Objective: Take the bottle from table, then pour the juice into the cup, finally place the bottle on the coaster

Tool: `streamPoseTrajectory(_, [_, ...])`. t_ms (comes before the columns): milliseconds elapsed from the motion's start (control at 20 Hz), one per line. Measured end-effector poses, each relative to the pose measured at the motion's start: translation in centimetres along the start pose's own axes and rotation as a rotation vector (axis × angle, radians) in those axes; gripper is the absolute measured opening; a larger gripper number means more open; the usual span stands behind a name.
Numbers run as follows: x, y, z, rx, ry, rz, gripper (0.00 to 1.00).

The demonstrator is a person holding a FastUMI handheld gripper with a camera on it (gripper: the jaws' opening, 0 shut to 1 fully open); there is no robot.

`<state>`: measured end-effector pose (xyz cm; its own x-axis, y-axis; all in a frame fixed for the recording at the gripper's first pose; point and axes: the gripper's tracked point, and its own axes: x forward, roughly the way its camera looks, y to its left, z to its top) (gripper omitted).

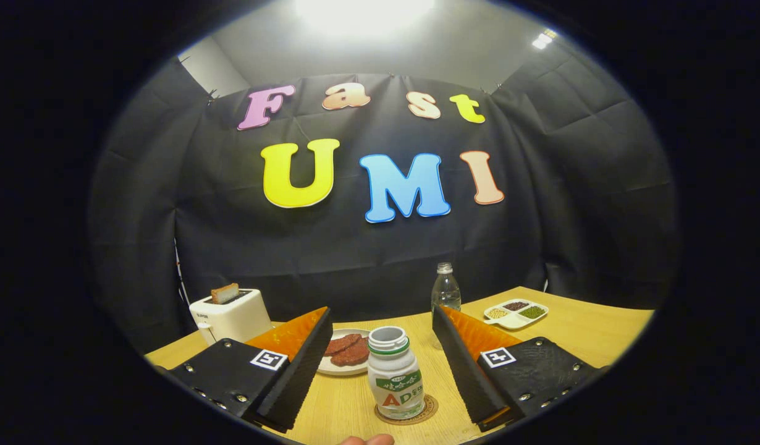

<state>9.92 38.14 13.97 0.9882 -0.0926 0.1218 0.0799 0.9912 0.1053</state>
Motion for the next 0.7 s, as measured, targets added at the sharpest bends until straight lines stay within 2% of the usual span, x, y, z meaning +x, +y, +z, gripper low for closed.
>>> streamPoseTrajectory(450, [-4.3, -0.5, 5.8, 0.032, -0.113, -0.008, 0.98])
streamPoseTrajectory(700, [-5.1, -0.6, 7.2, 0.044, -0.142, 0.003, 0.98])
